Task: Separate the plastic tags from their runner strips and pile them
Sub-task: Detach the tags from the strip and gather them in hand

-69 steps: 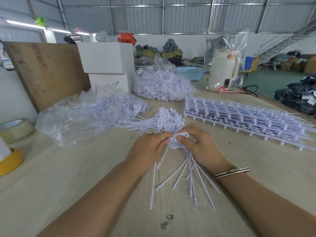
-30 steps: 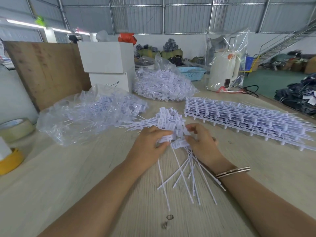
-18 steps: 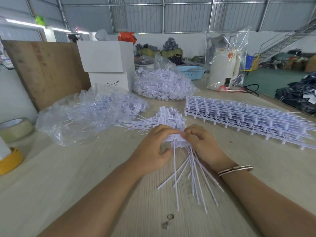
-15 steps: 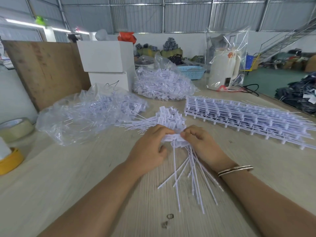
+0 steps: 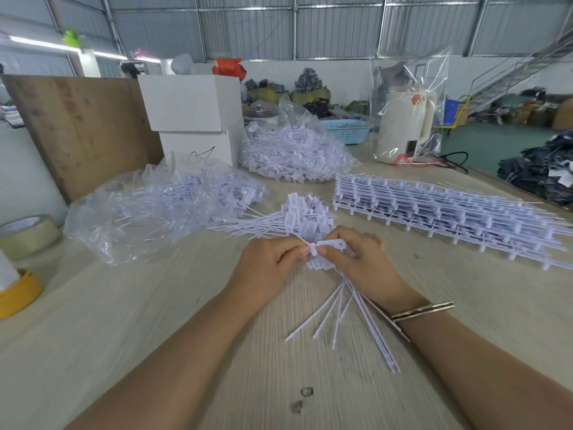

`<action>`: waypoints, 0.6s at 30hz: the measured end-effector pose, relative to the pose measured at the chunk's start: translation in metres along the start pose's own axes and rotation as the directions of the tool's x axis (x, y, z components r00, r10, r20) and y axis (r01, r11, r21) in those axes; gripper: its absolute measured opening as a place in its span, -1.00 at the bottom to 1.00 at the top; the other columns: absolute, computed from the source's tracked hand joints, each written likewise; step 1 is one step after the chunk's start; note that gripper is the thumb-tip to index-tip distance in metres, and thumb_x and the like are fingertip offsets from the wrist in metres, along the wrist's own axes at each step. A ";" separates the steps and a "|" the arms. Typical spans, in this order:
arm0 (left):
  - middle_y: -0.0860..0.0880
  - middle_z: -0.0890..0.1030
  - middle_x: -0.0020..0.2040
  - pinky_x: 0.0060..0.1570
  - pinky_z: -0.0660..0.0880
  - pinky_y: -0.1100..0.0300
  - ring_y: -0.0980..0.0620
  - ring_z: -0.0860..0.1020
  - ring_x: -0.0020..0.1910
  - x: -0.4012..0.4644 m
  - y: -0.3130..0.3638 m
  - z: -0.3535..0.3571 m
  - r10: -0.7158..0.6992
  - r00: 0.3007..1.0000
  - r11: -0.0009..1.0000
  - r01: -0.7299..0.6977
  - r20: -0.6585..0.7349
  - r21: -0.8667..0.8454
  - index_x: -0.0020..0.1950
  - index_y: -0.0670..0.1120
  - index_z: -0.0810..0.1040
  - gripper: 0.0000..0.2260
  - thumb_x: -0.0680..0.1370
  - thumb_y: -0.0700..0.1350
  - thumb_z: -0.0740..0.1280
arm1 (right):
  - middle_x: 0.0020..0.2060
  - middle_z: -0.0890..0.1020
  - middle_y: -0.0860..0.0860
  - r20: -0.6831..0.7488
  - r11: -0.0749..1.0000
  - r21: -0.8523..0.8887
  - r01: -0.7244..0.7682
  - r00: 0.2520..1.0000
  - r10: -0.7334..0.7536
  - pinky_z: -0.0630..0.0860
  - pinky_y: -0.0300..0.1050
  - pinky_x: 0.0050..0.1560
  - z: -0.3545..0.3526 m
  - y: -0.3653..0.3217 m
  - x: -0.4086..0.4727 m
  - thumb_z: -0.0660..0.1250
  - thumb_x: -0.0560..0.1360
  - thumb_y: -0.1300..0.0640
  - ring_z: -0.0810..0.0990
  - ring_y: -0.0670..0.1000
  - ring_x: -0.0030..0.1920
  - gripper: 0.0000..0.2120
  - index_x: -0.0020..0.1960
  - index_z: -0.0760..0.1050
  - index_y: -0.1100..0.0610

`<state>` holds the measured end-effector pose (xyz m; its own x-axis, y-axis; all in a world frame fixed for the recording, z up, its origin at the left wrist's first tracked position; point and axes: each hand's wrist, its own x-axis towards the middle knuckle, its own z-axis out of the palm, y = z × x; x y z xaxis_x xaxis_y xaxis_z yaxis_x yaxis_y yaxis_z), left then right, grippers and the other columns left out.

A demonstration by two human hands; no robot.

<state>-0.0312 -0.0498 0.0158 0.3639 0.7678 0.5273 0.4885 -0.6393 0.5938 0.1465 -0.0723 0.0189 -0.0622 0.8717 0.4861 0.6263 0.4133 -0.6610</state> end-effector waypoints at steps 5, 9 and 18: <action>0.21 0.67 -0.22 -0.09 0.48 0.43 0.31 0.60 -0.18 0.002 -0.001 0.001 -0.126 0.992 0.956 0.122 0.002 -0.265 -0.10 0.05 0.64 -0.80 0.57 -0.20 0.29 | -0.33 0.62 -0.01 -0.085 0.801 0.588 -0.112 0.976 0.198 0.51 -0.15 -0.26 -0.008 0.001 0.001 0.31 0.51 0.21 0.57 -0.07 -0.32 -0.84 -0.23 0.56 0.07; 0.15 0.66 -0.01 -0.01 0.45 0.40 0.28 0.58 -0.03 0.001 -0.008 -0.001 0.004 0.999 0.997 -0.006 -0.035 -0.072 0.06 -0.10 0.66 -0.82 0.56 -0.25 0.30 | -0.31 0.60 0.06 -0.088 0.785 0.572 -0.240 0.933 0.349 0.50 0.00 -0.17 -0.013 0.011 0.003 0.31 0.52 0.12 0.57 -0.01 -0.31 -0.80 -0.28 0.55 0.03; -0.02 0.49 0.16 0.10 0.42 0.05 -0.03 0.49 0.08 0.006 0.005 0.020 -0.035 0.997 0.930 0.007 0.070 0.367 0.42 0.02 0.39 -0.53 0.52 -0.25 0.24 | -0.06 0.49 -0.16 -0.236 0.925 -0.242 -0.293 0.942 0.237 0.08 -0.12 0.01 0.004 0.021 0.009 0.26 0.50 -0.11 0.42 -0.07 0.08 -0.80 0.08 0.44 -0.07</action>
<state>-0.0110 -0.0478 0.0099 0.4014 0.7907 0.4622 0.7480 -0.5743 0.3327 0.1566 -0.0549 0.0069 0.2729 0.8575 0.4361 0.7857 0.0629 -0.6155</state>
